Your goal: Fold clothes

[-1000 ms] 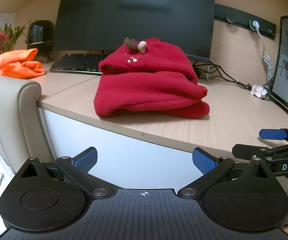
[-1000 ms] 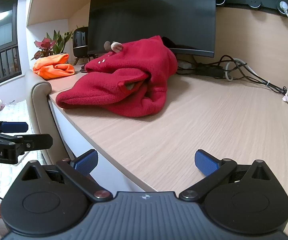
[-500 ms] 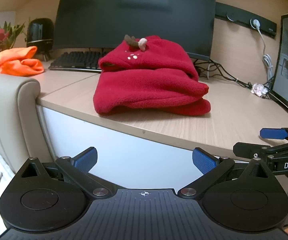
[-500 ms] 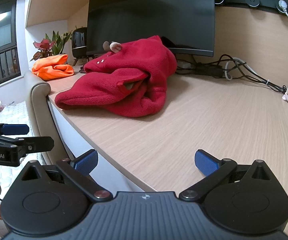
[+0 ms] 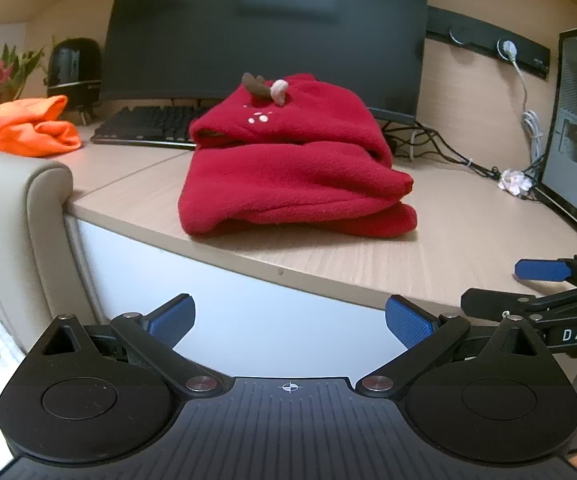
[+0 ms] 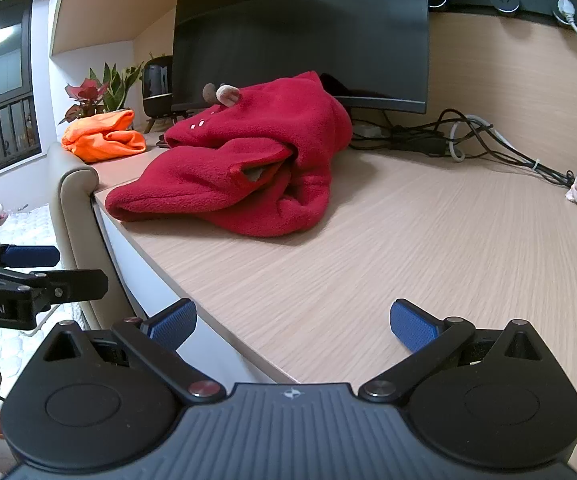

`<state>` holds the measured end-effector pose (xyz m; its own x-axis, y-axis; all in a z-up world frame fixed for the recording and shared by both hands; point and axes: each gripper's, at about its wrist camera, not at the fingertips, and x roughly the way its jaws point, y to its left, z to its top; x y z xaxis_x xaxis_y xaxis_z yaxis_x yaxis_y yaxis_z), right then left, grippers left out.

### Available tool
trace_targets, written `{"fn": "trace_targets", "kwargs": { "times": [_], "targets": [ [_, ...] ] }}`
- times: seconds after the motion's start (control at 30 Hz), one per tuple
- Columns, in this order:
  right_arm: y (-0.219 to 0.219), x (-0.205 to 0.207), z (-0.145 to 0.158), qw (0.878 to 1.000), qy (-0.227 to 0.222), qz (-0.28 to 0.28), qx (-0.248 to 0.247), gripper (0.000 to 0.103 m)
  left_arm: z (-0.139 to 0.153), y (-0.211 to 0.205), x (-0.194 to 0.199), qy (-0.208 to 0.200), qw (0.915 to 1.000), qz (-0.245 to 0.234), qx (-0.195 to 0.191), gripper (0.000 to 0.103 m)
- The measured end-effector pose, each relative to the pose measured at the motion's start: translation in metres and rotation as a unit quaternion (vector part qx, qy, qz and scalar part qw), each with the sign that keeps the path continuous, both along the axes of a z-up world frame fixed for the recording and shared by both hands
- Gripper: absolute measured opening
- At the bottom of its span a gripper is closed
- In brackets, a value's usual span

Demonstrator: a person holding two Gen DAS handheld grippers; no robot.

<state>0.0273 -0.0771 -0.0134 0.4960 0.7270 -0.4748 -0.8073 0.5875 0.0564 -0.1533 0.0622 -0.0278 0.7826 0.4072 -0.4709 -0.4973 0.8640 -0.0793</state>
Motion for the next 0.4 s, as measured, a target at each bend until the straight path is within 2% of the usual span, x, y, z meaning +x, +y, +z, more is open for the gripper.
{"fn": "trace_targets", "kwargs": {
  "times": [0.4],
  "targets": [
    [-0.0002,0.0042,0.0024,1.0,-0.004,-0.004,0.002,0.103,0.0005,-0.0001,0.0063,-0.007,0.9999,-0.007,0.009,0.103]
  ]
}}
